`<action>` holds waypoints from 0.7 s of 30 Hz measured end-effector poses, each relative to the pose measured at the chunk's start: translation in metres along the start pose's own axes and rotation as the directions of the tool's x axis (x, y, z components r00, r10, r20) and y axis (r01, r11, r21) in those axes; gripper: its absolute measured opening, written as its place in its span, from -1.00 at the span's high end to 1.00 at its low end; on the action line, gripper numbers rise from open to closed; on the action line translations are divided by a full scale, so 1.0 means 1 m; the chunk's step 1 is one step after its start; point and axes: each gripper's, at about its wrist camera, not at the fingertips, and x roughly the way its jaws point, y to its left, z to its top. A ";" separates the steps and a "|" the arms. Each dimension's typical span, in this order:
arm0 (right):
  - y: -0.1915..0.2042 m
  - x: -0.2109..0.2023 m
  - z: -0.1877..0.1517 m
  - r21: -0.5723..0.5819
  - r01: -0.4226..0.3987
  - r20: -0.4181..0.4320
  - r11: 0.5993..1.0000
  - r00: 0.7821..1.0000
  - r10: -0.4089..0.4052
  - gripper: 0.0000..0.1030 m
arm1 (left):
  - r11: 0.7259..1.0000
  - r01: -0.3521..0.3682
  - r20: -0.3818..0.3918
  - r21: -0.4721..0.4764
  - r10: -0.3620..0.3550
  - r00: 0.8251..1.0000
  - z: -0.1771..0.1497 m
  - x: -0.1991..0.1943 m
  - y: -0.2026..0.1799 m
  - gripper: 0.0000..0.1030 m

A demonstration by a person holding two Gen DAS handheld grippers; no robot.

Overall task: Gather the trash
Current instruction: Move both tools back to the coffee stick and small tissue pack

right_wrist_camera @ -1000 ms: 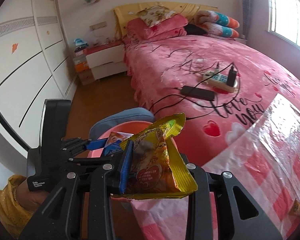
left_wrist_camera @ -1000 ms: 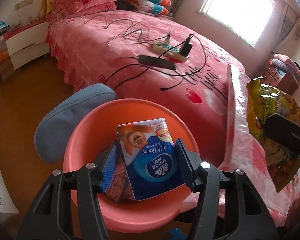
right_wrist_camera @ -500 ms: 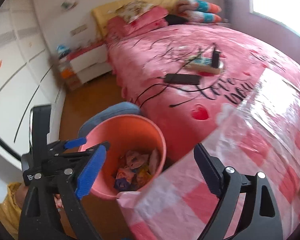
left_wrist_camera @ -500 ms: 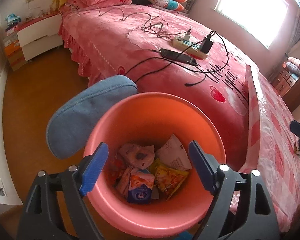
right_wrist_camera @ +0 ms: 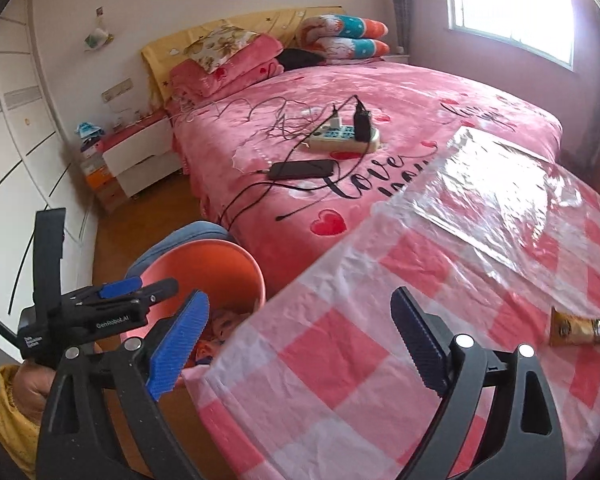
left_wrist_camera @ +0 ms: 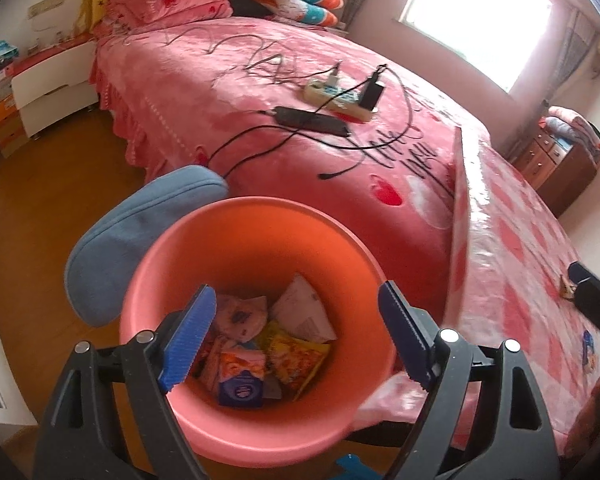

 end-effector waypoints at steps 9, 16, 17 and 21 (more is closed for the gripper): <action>-0.023 -0.021 -0.014 0.044 0.045 0.034 0.998 0.998 -0.046 -0.77 | 0.997 0.042 0.000 0.072 -0.043 0.999 -0.001 -0.007 -0.041 -0.64; -0.043 -0.042 -0.023 0.066 0.087 0.070 0.994 0.993 -0.091 -0.77 | 0.989 0.075 -0.012 0.128 -0.074 0.997 -0.006 -0.011 -0.074 -0.64; -0.046 -0.045 -0.025 0.070 0.095 0.076 0.993 0.992 -0.100 -0.77 | 0.988 0.078 -0.012 0.136 -0.077 0.997 -0.007 -0.011 -0.078 -0.64; -0.056 -0.054 -0.030 0.083 0.122 0.093 0.989 0.987 -0.130 -0.77 | 0.981 0.098 -0.016 0.166 -0.096 0.995 -0.012 -0.014 -0.096 -0.64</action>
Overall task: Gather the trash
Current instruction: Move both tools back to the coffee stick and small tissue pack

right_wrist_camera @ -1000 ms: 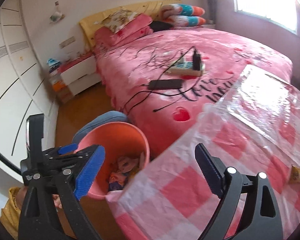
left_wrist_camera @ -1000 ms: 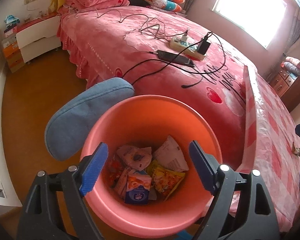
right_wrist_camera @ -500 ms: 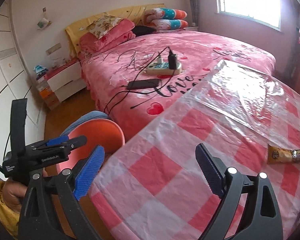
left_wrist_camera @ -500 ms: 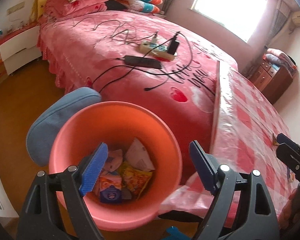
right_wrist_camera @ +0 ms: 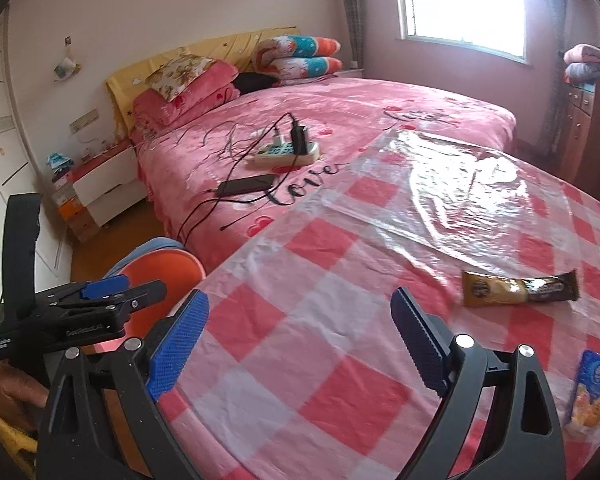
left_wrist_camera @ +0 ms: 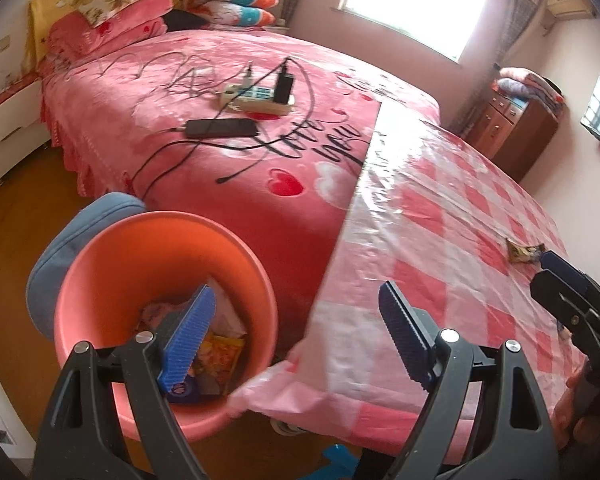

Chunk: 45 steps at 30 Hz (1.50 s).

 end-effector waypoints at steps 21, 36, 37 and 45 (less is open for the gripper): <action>-0.075 -0.036 -0.020 0.117 0.094 0.069 0.989 0.992 -0.103 -0.77 | 0.986 0.040 -0.040 0.162 -0.034 0.999 -0.012 0.003 -0.086 -0.64; -0.128 -0.056 -0.035 0.200 0.155 0.094 0.967 0.980 -0.176 -0.77 | 0.957 0.090 -0.075 0.277 -0.071 0.995 -0.021 0.015 -0.154 -0.64; -0.132 -0.057 -0.036 0.207 0.159 0.094 0.965 0.979 -0.182 -0.77 | 0.955 0.093 -0.078 0.282 -0.074 0.994 -0.022 0.015 -0.157 -0.64; -0.159 -0.064 -0.044 0.261 0.171 0.095 0.950 0.975 -0.201 -0.77 | 0.935 0.114 -0.105 0.336 -0.083 0.991 -0.029 0.022 -0.187 -0.64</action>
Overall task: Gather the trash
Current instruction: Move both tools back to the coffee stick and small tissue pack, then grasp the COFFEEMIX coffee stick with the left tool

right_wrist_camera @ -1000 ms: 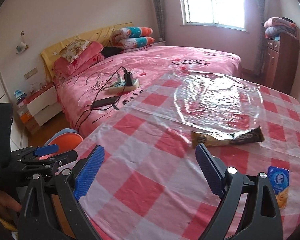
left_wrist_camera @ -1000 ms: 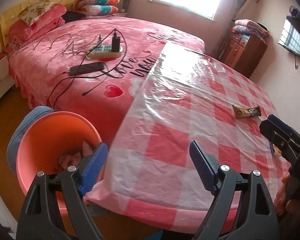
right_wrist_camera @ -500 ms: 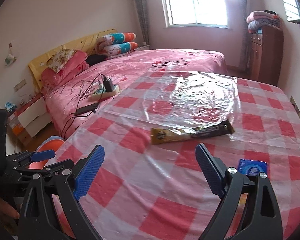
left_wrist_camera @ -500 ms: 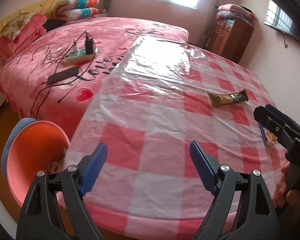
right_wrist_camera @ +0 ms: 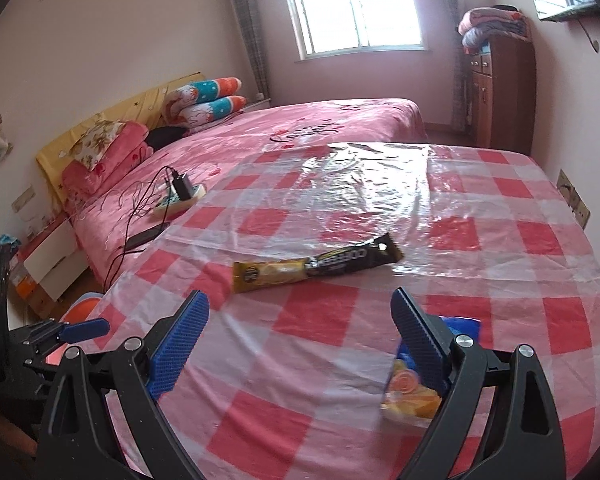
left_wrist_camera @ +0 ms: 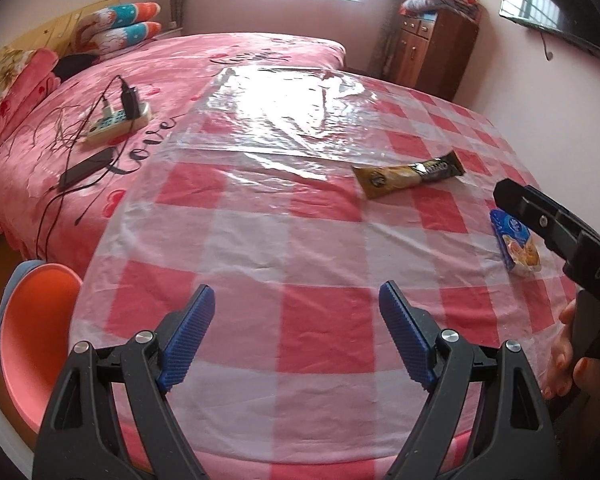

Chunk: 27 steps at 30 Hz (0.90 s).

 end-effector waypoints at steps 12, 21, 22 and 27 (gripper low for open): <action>-0.061 -0.008 -0.002 0.166 -0.004 -0.040 0.986 0.999 0.011 -0.77 | 0.997 0.027 -0.028 0.070 -0.025 0.999 0.004 0.013 -0.038 -0.64; -0.084 -0.007 -0.015 0.230 -0.056 -0.087 0.972 0.993 0.078 -0.77 | 0.989 0.064 -0.034 0.134 -0.060 0.998 0.022 0.024 -0.066 -0.64; -0.082 -0.008 -0.015 0.222 -0.063 -0.087 0.973 0.993 0.084 -0.77 | 0.987 0.065 -0.028 0.145 -0.061 0.998 0.025 0.024 -0.070 -0.64; -0.078 -0.002 -0.015 0.183 -0.055 -0.129 0.982 0.988 0.079 -0.62 | 0.964 0.058 -0.003 0.259 -0.060 0.998 0.046 0.034 -0.092 -0.64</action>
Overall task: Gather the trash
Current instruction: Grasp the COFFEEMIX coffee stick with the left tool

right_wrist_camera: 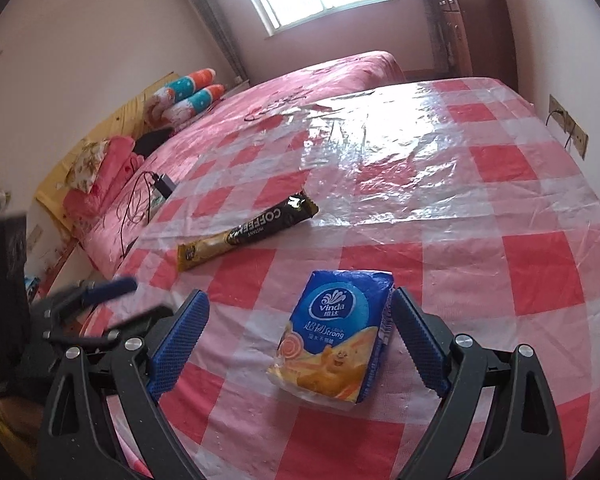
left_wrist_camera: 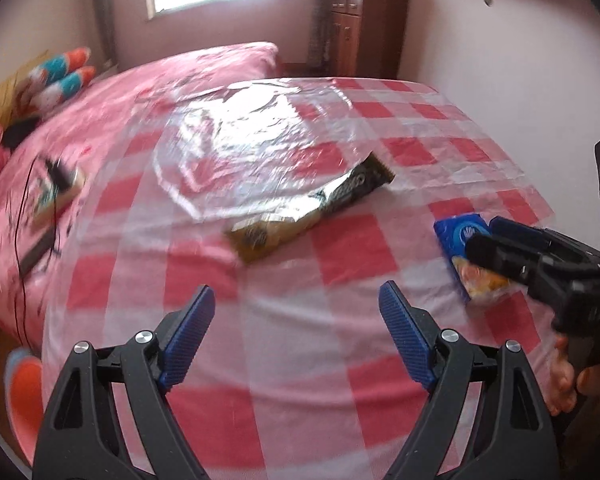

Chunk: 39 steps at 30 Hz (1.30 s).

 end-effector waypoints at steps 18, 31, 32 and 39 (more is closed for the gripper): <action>0.005 0.020 0.002 -0.138 0.087 -0.094 0.987 0.991 -0.100 -0.48 | 0.986 0.108 -0.076 0.126 -0.099 0.992 0.062 0.084 -0.008 -0.63; 0.001 0.024 0.010 -0.121 0.064 -0.094 0.991 0.993 -0.076 -0.59 | 0.993 0.090 -0.046 0.070 -0.087 0.995 0.071 0.092 -0.010 0.11; 0.001 0.024 0.010 -0.121 0.064 -0.094 0.991 0.993 -0.075 -0.59 | 0.995 0.084 -0.044 0.060 -0.081 0.996 0.072 0.092 -0.009 0.19; 0.003 0.025 0.009 -0.132 0.074 -0.096 0.989 0.992 -0.087 -0.61 | 0.996 0.083 -0.036 -0.020 -0.084 0.996 0.073 0.091 0.002 0.52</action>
